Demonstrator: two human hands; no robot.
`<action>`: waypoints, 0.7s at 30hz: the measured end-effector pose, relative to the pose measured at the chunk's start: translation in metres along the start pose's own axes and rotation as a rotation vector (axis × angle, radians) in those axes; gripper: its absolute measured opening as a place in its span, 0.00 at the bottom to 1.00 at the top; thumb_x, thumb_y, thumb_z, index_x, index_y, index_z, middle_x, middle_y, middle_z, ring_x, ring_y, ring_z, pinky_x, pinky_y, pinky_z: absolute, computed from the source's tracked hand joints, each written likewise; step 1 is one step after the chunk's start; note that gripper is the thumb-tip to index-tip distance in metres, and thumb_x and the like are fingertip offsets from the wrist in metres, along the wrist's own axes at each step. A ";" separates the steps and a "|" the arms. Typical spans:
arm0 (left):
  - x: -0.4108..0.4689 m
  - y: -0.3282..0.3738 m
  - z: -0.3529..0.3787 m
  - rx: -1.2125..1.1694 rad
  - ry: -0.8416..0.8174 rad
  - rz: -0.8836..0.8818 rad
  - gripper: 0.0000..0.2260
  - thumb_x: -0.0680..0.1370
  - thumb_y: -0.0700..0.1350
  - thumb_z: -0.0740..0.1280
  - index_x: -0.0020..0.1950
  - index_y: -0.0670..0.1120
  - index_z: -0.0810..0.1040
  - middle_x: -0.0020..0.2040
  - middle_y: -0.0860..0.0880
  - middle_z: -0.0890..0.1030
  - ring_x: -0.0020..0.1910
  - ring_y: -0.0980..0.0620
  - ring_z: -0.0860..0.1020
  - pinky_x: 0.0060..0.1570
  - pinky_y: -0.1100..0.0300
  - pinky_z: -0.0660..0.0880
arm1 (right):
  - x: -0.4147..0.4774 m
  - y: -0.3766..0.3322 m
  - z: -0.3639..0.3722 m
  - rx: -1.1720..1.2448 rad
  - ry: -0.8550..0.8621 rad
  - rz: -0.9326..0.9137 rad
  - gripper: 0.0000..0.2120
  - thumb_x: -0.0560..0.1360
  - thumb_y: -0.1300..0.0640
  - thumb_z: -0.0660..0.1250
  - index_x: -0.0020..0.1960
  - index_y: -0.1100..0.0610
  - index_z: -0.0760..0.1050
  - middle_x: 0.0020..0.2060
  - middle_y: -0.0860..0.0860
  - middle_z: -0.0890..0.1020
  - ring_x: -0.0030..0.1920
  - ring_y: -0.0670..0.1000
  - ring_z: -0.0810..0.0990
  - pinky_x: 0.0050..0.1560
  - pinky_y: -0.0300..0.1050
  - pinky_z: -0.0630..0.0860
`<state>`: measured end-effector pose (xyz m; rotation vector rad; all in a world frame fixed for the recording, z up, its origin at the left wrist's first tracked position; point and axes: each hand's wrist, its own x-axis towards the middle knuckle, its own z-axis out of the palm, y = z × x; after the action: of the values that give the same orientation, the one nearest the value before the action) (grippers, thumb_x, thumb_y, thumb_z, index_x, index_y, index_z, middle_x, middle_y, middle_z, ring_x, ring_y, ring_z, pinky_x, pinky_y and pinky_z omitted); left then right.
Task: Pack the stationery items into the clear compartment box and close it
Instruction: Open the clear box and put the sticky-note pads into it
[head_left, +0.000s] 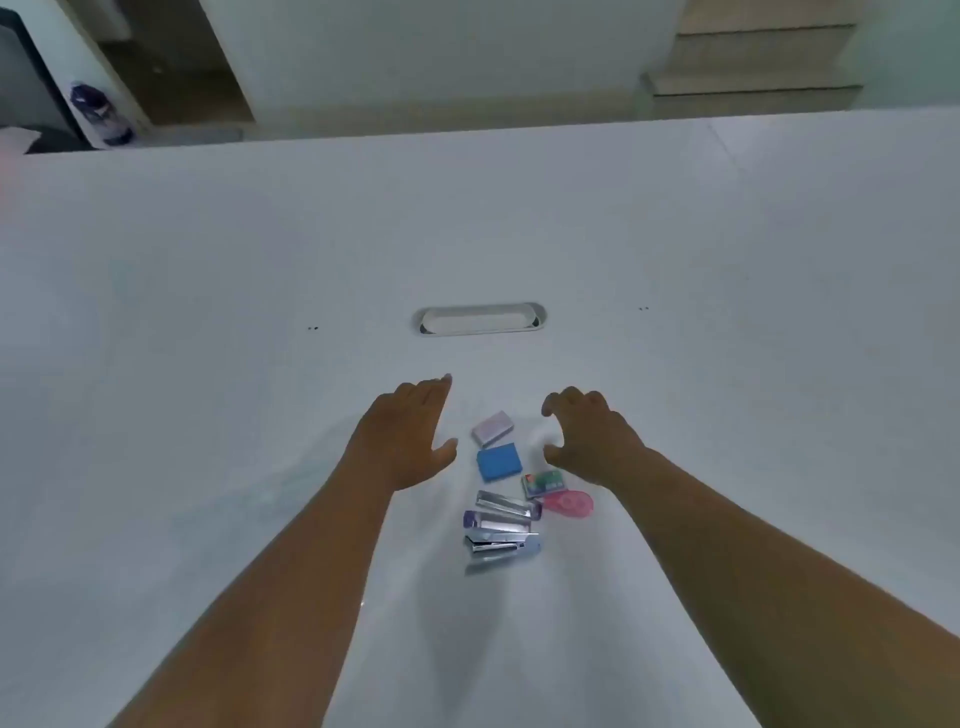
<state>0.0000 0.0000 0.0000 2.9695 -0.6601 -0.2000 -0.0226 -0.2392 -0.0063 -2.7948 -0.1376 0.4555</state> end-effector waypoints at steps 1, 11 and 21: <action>0.002 0.004 0.004 0.004 -0.028 -0.014 0.33 0.76 0.57 0.61 0.76 0.45 0.53 0.72 0.47 0.68 0.66 0.47 0.69 0.62 0.52 0.69 | -0.004 0.002 0.005 -0.007 -0.041 0.002 0.20 0.71 0.52 0.69 0.61 0.52 0.68 0.60 0.51 0.73 0.59 0.54 0.70 0.55 0.52 0.75; 0.035 0.033 0.051 -0.101 -0.082 -0.100 0.21 0.76 0.53 0.64 0.67 0.47 0.69 0.62 0.47 0.76 0.60 0.46 0.72 0.55 0.52 0.71 | -0.010 0.024 0.050 -0.002 -0.063 -0.123 0.13 0.73 0.52 0.68 0.55 0.53 0.72 0.53 0.51 0.75 0.51 0.54 0.70 0.45 0.46 0.69; 0.056 0.037 0.065 -0.100 -0.104 -0.147 0.12 0.74 0.50 0.66 0.55 0.46 0.75 0.50 0.47 0.78 0.50 0.47 0.73 0.47 0.54 0.72 | -0.013 0.031 0.056 -0.002 -0.067 -0.119 0.10 0.73 0.59 0.65 0.54 0.53 0.72 0.51 0.50 0.76 0.49 0.51 0.70 0.48 0.48 0.76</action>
<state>0.0249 -0.0616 -0.0659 2.9273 -0.4277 -0.3887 -0.0519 -0.2550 -0.0624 -2.7556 -0.3169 0.5197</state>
